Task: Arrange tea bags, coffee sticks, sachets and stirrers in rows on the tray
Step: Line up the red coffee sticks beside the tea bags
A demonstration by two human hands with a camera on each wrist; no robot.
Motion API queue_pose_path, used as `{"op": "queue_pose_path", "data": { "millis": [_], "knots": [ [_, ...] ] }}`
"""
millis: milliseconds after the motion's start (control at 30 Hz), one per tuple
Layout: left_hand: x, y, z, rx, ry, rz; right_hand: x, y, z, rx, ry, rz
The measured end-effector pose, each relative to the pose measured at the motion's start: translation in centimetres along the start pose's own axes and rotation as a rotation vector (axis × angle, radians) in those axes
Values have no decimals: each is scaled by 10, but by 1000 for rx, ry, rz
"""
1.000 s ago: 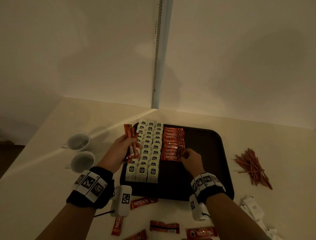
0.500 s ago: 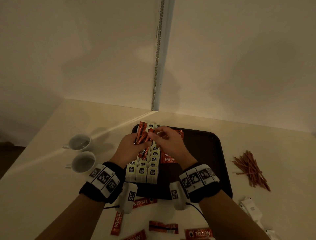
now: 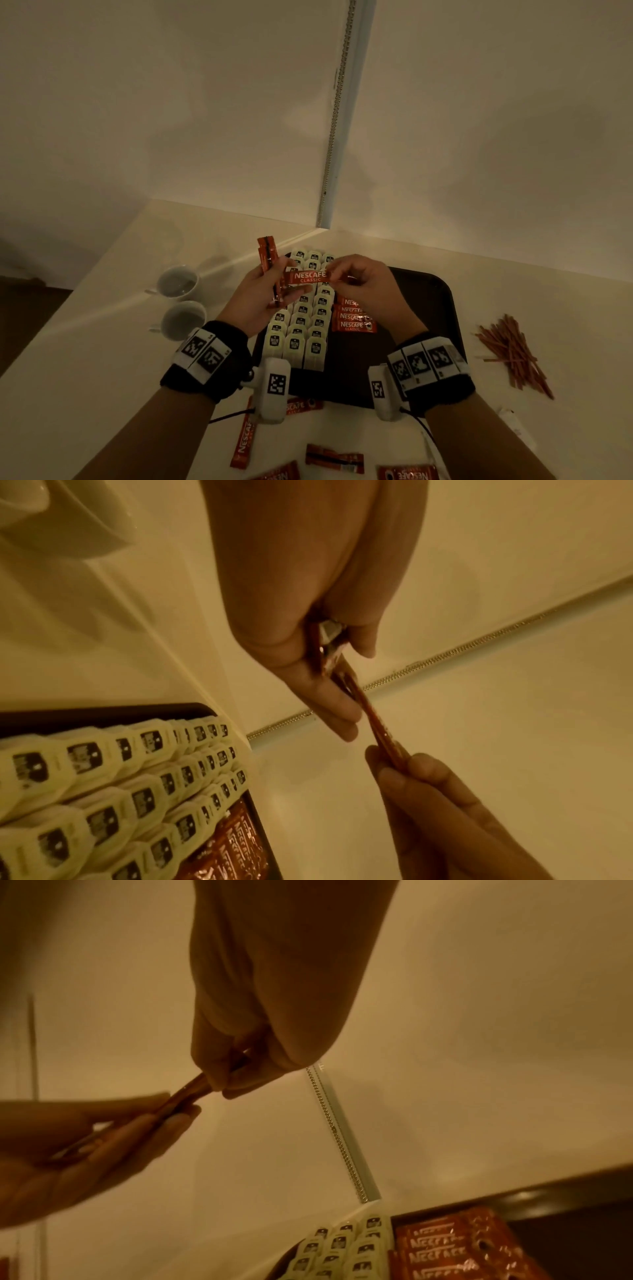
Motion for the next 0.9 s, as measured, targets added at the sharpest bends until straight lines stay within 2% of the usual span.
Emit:
{"op": "queue_pose_path", "data": {
  "millis": [100,200,300,367,533,733,900],
  "knots": [
    [0,3,0,-10,78,98,3,1,2,7,-60,-163],
    [-2,7,-2,-2,158,160,2,5,1,-31,-52,-138],
    [-5,9,-3,-33,190,196,-2,13,2,-21,-148,-227],
    [-5,10,-4,-55,217,251,-5,15,4,3,-159,-234],
    [0,4,-5,9,294,338,-7,4,2,108,45,-27],
    [-3,13,-7,-36,351,451,-20,9,4,-7,199,128],
    [-4,10,-7,-5,378,454,-14,-1,3,61,346,275]
  ]
}}
Point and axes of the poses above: each hand's wrist, its own z-axis towards the middle knuckle, its own y-axis out of the palm, x = y × z, the point moved 1 cm from there along z, towards the middle knuckle, and after that the axes turned 7 degrees about -z, right-handed, at the moved point
